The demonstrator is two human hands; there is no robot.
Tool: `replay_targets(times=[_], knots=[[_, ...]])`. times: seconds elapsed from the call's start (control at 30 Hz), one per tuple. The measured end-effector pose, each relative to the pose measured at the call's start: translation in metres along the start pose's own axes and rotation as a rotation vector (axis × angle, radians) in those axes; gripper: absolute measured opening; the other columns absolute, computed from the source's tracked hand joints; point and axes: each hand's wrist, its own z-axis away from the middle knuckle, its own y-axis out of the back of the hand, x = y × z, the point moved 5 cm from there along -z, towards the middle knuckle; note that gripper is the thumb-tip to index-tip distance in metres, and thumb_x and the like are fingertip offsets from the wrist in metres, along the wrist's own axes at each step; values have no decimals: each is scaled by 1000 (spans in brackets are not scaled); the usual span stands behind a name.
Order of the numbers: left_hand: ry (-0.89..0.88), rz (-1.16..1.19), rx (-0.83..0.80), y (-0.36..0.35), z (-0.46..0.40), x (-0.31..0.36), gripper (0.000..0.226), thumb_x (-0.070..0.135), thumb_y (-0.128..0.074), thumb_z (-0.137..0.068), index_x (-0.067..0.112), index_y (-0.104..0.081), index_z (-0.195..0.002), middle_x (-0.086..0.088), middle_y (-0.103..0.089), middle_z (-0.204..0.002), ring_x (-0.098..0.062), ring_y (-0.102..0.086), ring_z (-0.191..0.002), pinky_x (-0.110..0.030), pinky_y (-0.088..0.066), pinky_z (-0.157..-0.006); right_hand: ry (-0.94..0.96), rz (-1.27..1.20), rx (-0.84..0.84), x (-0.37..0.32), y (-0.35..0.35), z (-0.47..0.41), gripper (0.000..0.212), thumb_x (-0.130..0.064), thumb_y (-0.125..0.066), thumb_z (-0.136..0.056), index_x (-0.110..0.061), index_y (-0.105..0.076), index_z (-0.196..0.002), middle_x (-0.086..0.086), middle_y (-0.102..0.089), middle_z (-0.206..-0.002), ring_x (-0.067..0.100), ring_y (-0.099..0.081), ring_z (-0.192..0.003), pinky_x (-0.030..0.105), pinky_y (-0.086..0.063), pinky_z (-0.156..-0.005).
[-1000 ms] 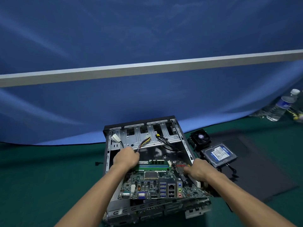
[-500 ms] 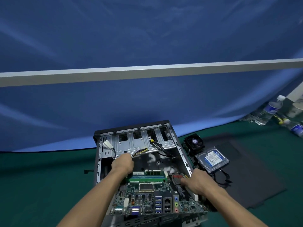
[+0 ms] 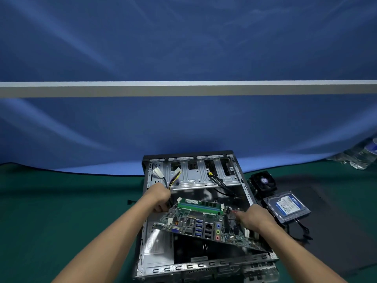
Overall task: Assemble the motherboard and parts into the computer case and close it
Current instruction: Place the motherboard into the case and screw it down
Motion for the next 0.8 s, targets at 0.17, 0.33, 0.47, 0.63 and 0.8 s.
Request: replay_targets(times=[0.17, 0.33, 0.47, 0.63, 0.8], knots=[[-35, -147, -30, 6, 4, 5, 24, 20, -43, -95, 0, -55, -96, -15, -64, -84, -25, -61, -66, -30, -51, -59, 4, -39, 46, -21, -20, -7, 45, -42, -52, -95, -14, -43, -61, -2, -55, -67, 12, -50, -55, 22, -34, -48], [-163, -266, 0, -2, -1, 9, 34, 27, -46, -96, 9, -46, -67, -3, -49, -64, -17, -45, -55, -27, -38, -58, -13, -57, 66, -20, -24, -20, 49, -43, -51, -95, -13, -42, -58, -3, -48, -56, 9, -42, -44, 21, -27, -39], [-223, -354, 12, -11, 2, 13, 39, 30, -47, -97, 13, -43, -62, 0, -46, -61, -16, -46, -55, -26, -35, -52, -59, -34, 21, -6, -29, -34, 47, -38, -50, -97, -12, -44, -59, -1, -48, -58, 10, -44, -49, 23, -29, -44], [-383, -490, 56, -25, 16, 22, 36, 39, -44, -96, 9, -63, -97, -5, -66, -91, -22, -62, -85, -31, -48, -73, -68, -85, 52, -10, -39, -52, 49, -38, -52, -96, -10, -45, -56, 0, -49, -55, 11, -44, -47, 21, -27, -43], [-520, -424, -183, -32, 35, 26, 50, 47, -40, -94, 21, -46, -137, -5, -50, -140, -24, -49, -123, -39, -41, -102, -46, -59, 0, -16, -41, -70, 51, -40, -51, -96, -9, -44, -57, 2, -49, -55, 14, -45, -46, 22, -29, -41]])
